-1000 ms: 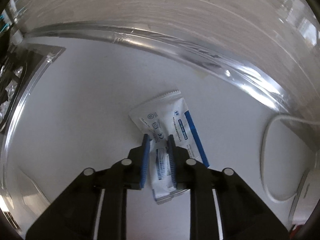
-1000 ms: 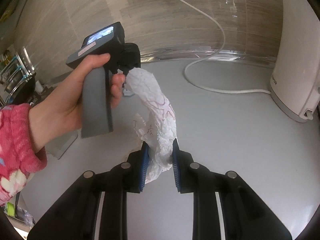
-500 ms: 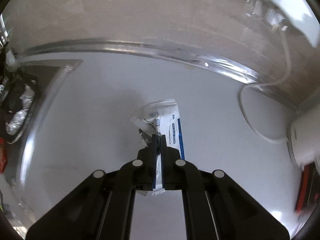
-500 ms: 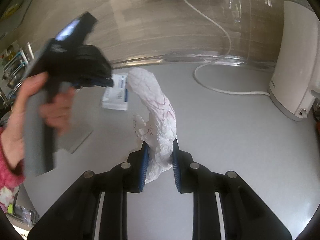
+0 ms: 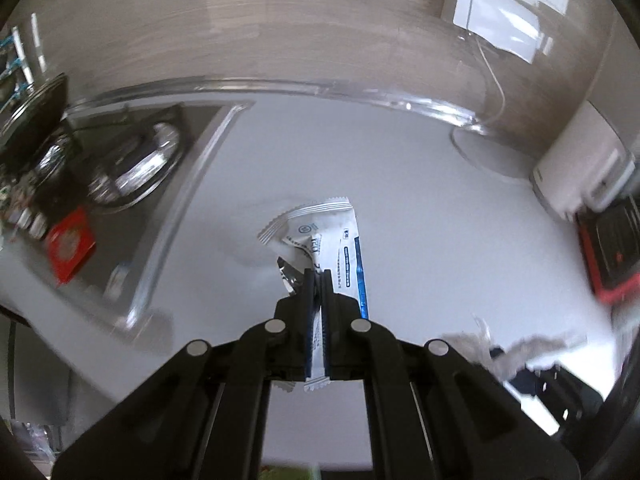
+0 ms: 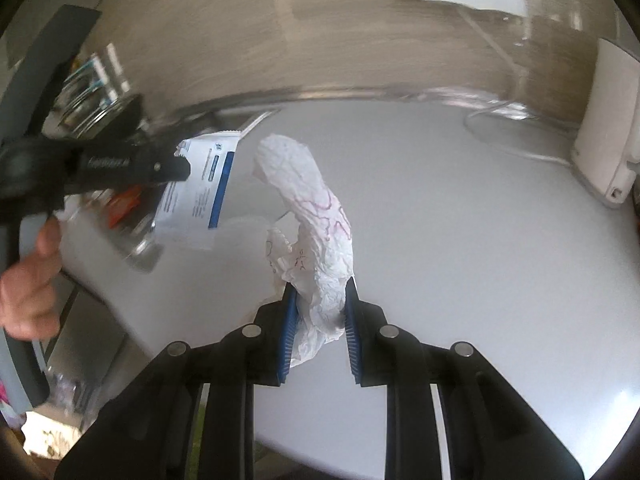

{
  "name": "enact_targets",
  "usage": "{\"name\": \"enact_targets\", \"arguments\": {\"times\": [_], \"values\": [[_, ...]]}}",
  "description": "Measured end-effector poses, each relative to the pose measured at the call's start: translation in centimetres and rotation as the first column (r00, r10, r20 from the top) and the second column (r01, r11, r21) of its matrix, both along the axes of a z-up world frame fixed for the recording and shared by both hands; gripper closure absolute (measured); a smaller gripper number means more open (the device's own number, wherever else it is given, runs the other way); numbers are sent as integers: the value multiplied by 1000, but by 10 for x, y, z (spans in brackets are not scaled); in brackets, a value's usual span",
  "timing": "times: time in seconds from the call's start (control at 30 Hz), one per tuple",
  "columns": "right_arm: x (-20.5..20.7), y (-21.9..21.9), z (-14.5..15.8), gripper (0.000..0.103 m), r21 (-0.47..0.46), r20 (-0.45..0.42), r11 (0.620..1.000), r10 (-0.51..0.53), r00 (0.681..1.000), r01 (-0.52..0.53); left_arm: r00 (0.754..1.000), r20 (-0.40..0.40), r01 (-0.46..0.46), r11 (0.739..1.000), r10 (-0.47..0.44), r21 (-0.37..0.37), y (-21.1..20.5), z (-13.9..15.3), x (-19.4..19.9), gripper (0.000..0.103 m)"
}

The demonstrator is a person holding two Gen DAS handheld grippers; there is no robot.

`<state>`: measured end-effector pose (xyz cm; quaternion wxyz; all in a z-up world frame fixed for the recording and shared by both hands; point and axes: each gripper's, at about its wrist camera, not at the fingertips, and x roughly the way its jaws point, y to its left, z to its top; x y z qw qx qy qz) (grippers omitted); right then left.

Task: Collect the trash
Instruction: 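Carry the tissue and wrapper packet to the green basket and release both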

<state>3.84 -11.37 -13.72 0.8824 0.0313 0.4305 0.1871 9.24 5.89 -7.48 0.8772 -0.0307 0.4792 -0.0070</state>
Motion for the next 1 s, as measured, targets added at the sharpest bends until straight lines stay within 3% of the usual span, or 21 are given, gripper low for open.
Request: {"name": "enact_targets", "arguments": {"times": [0.3, 0.53, 0.8, 1.0], "values": [[-81, 82, -7, 80, 1, -85, 978, 210, 974, -210, 996, -21, -84, 994, 85, 75, 75, -27, -127, 100], [-124, 129, -16, 80, -26, -109, 937, 344, 933, -349, 985, -59, -157, 983, 163, 95, 109, -61, -191, 100], [-150, 148, -28, 80, -67, -114, 914, 391, 913, -400, 982, -78, -163, 979, 173, 118, 116, -101, -217, 100], [-153, 146, -35, 80, -76, -135, 915, 384, 913, -396, 968, -168, -170, 981, 184, 94, 125, -146, -218, 98]]}}
